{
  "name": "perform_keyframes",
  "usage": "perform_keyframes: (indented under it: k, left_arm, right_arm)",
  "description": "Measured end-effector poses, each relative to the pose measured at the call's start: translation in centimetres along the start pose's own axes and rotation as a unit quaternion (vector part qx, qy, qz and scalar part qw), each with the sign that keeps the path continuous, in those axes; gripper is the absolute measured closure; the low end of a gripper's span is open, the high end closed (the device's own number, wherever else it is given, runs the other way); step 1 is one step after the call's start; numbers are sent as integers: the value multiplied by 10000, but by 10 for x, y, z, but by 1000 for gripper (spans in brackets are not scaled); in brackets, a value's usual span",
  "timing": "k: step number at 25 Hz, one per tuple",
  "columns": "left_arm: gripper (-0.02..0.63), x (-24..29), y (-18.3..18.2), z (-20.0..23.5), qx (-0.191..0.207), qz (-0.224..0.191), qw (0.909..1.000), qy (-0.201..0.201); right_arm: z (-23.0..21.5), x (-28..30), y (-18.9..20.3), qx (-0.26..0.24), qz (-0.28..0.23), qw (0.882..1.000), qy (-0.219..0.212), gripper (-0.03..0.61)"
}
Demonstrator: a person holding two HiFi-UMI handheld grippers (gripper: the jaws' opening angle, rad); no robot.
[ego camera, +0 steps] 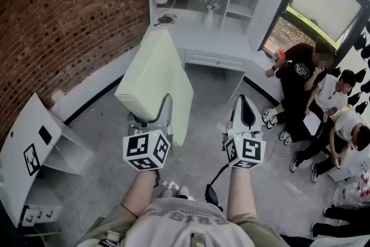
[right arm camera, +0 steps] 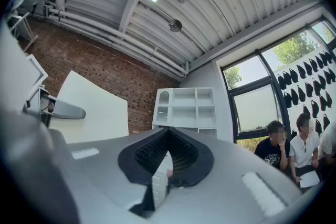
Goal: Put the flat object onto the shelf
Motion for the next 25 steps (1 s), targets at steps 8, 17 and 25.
perform_keyframes:
  k: [8,17,25]
  left_arm:
    - [290,15,18,8,-881,-170,9959,-65]
    - [290,40,34,13,-1883,-559,9805,-110]
    - [290,50,50,13,-2704,-923,9582,-115]
  right_arm:
    - [-15,2,6,958,252,9951,-54,577]
    - [-15,-28,64,2912,1625,9411,-563,250]
    - [4,-79,160,5079,3184,7988,-505,80]
Point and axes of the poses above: the fingertips, and each gripper's own axes: x forward along the fingers, z to its left, y out of its underside, the point moved 6 cm from there along -x, backward along the fingers, and after that the axes turned 15 degrees about y, right-handed, at the moved point
